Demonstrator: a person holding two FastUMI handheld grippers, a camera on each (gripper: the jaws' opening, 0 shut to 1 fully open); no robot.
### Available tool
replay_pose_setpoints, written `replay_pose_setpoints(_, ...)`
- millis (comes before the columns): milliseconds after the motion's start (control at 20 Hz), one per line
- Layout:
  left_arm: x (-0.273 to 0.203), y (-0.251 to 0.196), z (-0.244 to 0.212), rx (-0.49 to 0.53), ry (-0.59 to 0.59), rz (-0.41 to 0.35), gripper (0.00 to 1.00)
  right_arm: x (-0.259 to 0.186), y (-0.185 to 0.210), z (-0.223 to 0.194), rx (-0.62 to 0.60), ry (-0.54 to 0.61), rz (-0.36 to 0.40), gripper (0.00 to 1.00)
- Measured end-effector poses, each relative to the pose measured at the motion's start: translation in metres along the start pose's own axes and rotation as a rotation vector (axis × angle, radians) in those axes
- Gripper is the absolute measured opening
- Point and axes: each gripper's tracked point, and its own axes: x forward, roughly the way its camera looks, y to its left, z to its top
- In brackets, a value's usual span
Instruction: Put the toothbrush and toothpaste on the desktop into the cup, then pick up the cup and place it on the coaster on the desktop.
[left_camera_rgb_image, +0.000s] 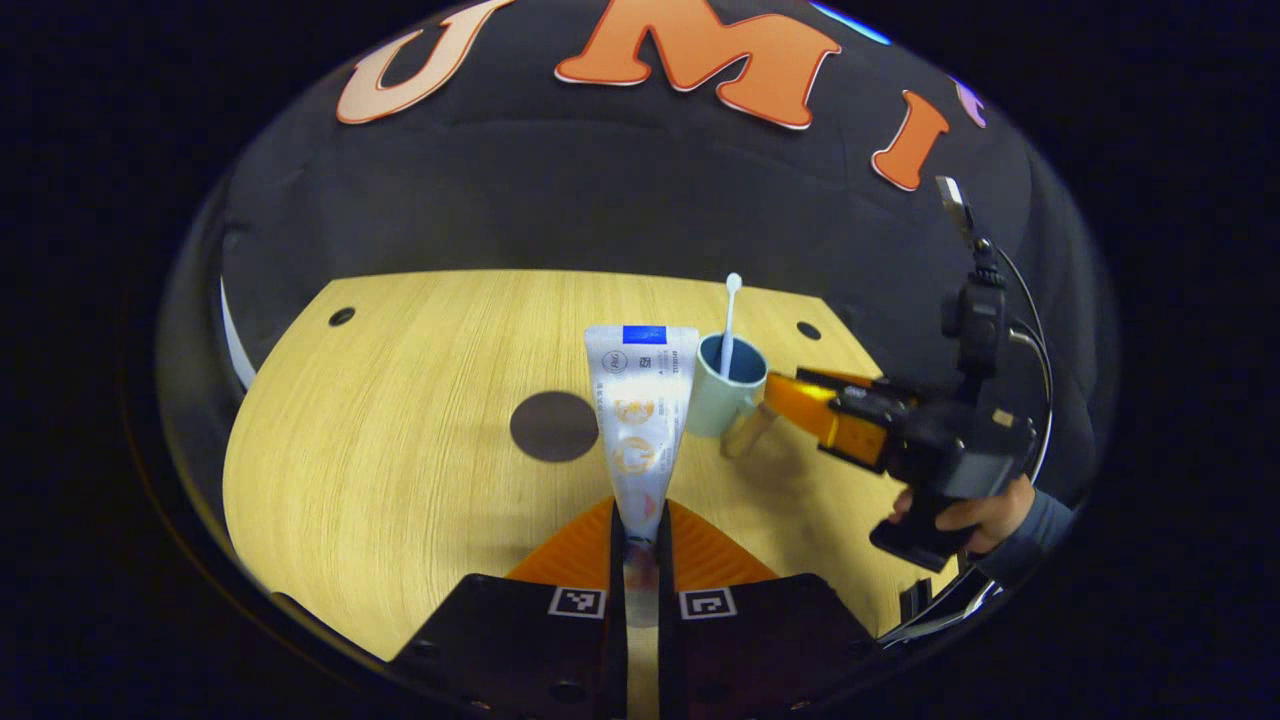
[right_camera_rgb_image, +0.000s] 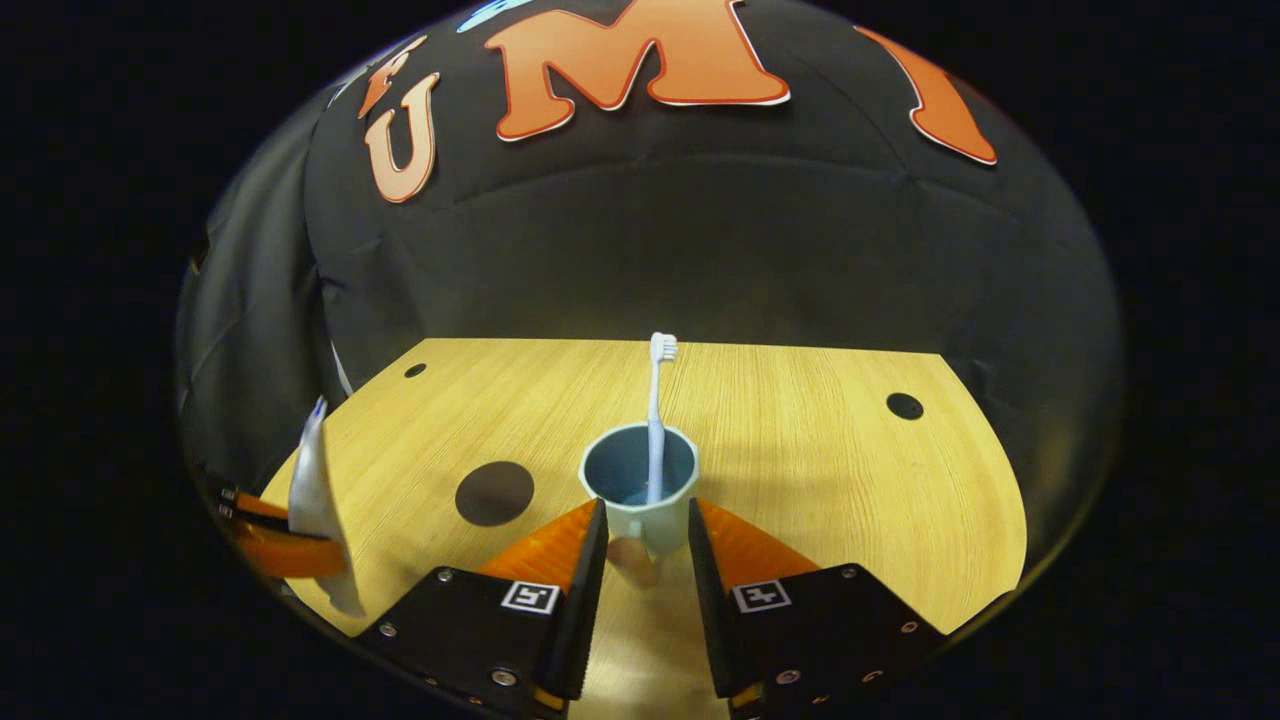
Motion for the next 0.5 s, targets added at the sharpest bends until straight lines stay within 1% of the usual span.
replay_pose_setpoints(50, 0.014, -0.004, 0.015, 0.010, -0.036, -0.011, 0.12, -0.009, -0.004, -0.007, 0.005, 0.013, -0.005, 0.51)
replay_pose_setpoints(100, 0.027, -0.007, 0.029, 0.019, -0.071, -0.024, 0.12, -0.018, -0.006, -0.013, 0.015, 0.029, -0.003, 0.47)
replay_pose_setpoints(150, 0.039, -0.010, 0.047, 0.027, -0.109, -0.037, 0.12, -0.026, -0.006, -0.021, 0.030, 0.049, 0.004, 0.55)
replay_pose_setpoints(250, 0.068, -0.020, 0.092, 0.039, -0.202, -0.075, 0.12, -0.043, -0.010, -0.035, 0.054, 0.084, 0.000, 0.60)
replay_pose_setpoints(300, 0.080, -0.025, 0.112, 0.041, -0.240, -0.093, 0.12, -0.049, -0.014, -0.041, 0.053, 0.096, -0.008, 0.72)
replay_pose_setpoints(400, 0.088, -0.045, 0.133, 0.057, -0.312, -0.126, 0.12, -0.061, -0.018, -0.055, 0.059, 0.122, -0.024, 0.81)
replay_pose_setpoints(500, 0.091, -0.048, 0.154, 0.079, -0.364, -0.148, 0.12, -0.073, -0.019, -0.069, 0.084, 0.149, -0.029, 0.83)
